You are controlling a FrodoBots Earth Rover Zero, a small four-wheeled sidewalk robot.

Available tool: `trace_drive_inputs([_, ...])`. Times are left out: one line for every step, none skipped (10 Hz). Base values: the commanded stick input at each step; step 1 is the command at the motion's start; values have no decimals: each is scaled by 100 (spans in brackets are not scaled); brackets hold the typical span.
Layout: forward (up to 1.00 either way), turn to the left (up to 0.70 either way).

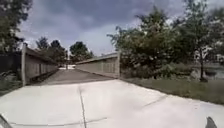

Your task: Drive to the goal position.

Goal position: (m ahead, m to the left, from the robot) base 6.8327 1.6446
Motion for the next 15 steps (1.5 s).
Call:
trace_drive_inputs([70, 0])
trace_drive_inputs([70, 0])
trace_drive_inputs([70, 23])
trace_drive_inputs([70, 32])
trace_drive_inputs([70, 19])
trace_drive_inputs([70, 0])
trace_drive_inputs([70, 0])
trace_drive_inputs([70, 7])
trace_drive_inputs([70, 35])
trace_drive_inputs([70, 35])
trace_drive_inputs([70, 2])
trace_drive_inputs([70, 0])
trace_drive_inputs([70, 0])
trace_drive_inputs([70, 0])
trace_drive_inputs([70, 0])
